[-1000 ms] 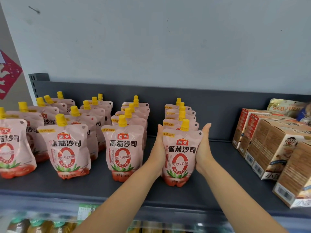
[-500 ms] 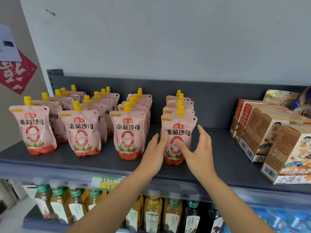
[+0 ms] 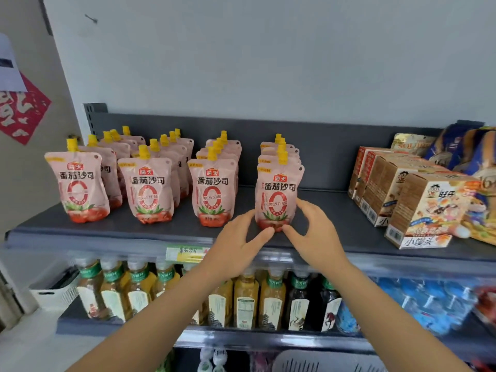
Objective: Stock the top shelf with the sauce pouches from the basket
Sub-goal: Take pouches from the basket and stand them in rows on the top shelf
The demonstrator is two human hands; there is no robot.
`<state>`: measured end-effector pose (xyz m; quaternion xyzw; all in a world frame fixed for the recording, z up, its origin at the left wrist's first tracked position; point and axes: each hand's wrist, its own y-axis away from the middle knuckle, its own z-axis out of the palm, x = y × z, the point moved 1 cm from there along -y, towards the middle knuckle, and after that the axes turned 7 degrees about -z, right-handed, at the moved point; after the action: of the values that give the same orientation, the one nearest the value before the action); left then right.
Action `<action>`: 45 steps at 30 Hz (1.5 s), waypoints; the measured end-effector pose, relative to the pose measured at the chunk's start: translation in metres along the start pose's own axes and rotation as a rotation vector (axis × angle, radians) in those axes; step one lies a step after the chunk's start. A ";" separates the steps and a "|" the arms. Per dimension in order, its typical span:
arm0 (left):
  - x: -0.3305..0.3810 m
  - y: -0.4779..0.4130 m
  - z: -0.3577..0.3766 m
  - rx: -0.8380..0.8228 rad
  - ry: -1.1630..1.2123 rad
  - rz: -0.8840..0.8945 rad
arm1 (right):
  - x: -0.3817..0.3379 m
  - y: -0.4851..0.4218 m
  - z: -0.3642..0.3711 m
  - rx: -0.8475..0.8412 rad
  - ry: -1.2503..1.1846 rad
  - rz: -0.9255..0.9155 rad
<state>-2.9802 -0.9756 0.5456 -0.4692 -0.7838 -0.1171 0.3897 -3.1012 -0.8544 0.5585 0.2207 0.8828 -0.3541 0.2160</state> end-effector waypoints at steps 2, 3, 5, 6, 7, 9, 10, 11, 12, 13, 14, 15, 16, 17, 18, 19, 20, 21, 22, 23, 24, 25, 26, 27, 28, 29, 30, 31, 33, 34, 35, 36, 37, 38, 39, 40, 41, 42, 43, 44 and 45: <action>-0.007 0.013 -0.012 -0.025 -0.055 -0.017 | -0.019 0.010 -0.001 -0.023 0.044 0.002; -0.011 0.021 -0.020 -0.029 -0.077 -0.019 | -0.032 0.015 -0.001 -0.030 0.058 0.013; -0.021 0.039 -0.037 -0.032 -0.117 -0.010 | -0.060 0.025 0.001 -0.019 0.063 0.036; -0.026 0.050 -0.047 -0.033 -0.144 -0.001 | -0.075 0.030 0.003 -0.002 0.057 0.036; -0.032 0.061 -0.057 -0.026 -0.179 0.011 | -0.091 0.037 0.005 0.017 0.049 0.028; -0.044 0.083 -0.079 0.000 -0.270 0.047 | -0.123 0.053 0.012 0.058 0.025 -0.017; -0.050 0.094 -0.090 0.023 -0.321 0.072 | -0.138 0.061 0.017 0.070 0.014 -0.043; -0.055 0.103 -0.100 0.052 -0.362 0.097 | -0.151 0.069 0.023 0.075 0.010 -0.062; -0.060 0.112 -0.110 0.078 -0.388 0.113 | -0.162 0.076 0.030 0.071 0.011 -0.072; -0.065 0.121 -0.119 0.100 -0.407 0.122 | -0.171 0.083 0.037 0.061 0.014 -0.068; -0.070 0.128 -0.127 0.123 -0.426 0.123 | -0.178 0.089 0.044 0.052 0.012 -0.051; -0.075 0.135 -0.134 0.142 -0.451 0.116 | -0.184 0.093 0.052 0.044 0.011 -0.029; -0.080 0.141 -0.142 0.162 -0.483 0.109 | -0.187 0.096 0.058 0.035 0.019 -0.008; -0.086 0.145 -0.149 0.182 -0.522 0.100 | -0.189 0.098 0.064 0.021 0.038 0.014; -0.093 0.148 -0.155 0.208 -0.561 0.092 | -0.190 0.099 0.067 0.008 0.069 0.032; -0.099 0.149 -0.161 0.231 -0.593 0.080 | -0.189 0.098 0.069 0.000 0.107 0.047; -0.106 0.149 -0.166 0.252 -0.611 0.065 | -0.188 0.096 0.070 -0.001 0.144 0.057; -0.113 0.148 -0.171 0.274 -0.616 0.048 | -0.187 0.094 0.070 0.004 0.172 0.066; -0.118 0.145 -0.175 0.298 -0.612 0.030 | -0.185 0.090 0.070 0.010 0.183 0.076; -0.123 0.141 -0.179 0.319 -0.604 0.008 | -0.183 0.087 0.070 0.011 0.180 0.091; -0.127 0.135 -0.182 0.336 -0.595 -0.016 | -0.180 0.083 0.070 0.008 0.173 0.110; -0.130 0.128 -0.184 0.342 -0.585 -0.040 | -0.175 0.078 0.071 -0.001 0.168 0.129; -0.133 0.120 -0.185 0.336 -0.568 -0.066 | -0.170 0.074 0.072 -0.014 0.167 0.143; -0.135 0.112 -0.185 0.323 -0.542 -0.095 | -0.163 0.069 0.073 -0.028 0.169 0.149; -0.138 0.103 -0.184 0.312 -0.504 -0.123 | -0.157 0.064 0.074 -0.040 0.169 0.156; -0.141 0.093 -0.183 0.307 -0.459 -0.149 | -0.150 0.058 0.075 -0.051 0.164 0.166; -0.143 0.084 -0.181 0.311 -0.414 -0.170 | -0.144 0.053 0.077 -0.060 0.156 0.179; -0.146 0.074 -0.179 0.324 -0.382 -0.183 | -0.138 0.046 0.079 -0.066 0.151 0.185; -0.149 0.055 -0.175 0.358 -0.353 -0.198 | -0.127 0.032 0.084 -0.073 0.143 0.187; -0.150 0.045 -0.173 0.373 -0.339 -0.198 | -0.122 0.023 0.088 -0.068 0.132 0.189; -0.151 0.035 -0.172 0.386 -0.315 -0.193 | -0.118 0.014 0.091 -0.063 0.119 0.188; -0.152 0.026 -0.171 0.398 -0.286 -0.184 | -0.115 0.006 0.094 -0.060 0.108 0.180; -0.153 0.018 -0.170 0.411 -0.259 -0.172 | -0.113 -0.003 0.098 -0.057 0.102 0.161; -0.155 0.009 -0.169 0.421 -0.242 -0.158 | -0.112 -0.011 0.103 -0.053 0.097 0.135; -0.158 0.002 -0.168 0.427 -0.235 -0.144 | -0.113 -0.019 0.108 -0.048 0.086 0.109; -0.161 -0.005 -0.167 0.425 -0.229 -0.133 | -0.115 -0.026 0.114 -0.041 0.061 0.086; -0.164 -0.011 -0.166 0.419 -0.213 -0.122 | -0.118 -0.031 0.121 -0.034 0.016 0.067; -0.167 -0.016 -0.165 0.413 -0.188 -0.112 | -0.122 -0.036 0.128 -0.033 -0.042 0.051; -0.169 -0.019 -0.163 0.409 -0.157 -0.101 | -0.126 -0.042 0.136 -0.038 -0.097 0.035; -0.172 -0.022 -0.161 0.403 -0.124 -0.089 | -0.130 -0.047 0.145 -0.048 -0.140 0.022; -0.174 -0.024 -0.159 0.396 -0.090 -0.075 | -0.134 -0.052 0.155 -0.066 -0.178 0.017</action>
<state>-2.8759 -1.1881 0.5308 -0.3585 -0.8252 0.0458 0.4341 -2.9858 -1.0316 0.5566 0.1886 0.8693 -0.3413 0.3037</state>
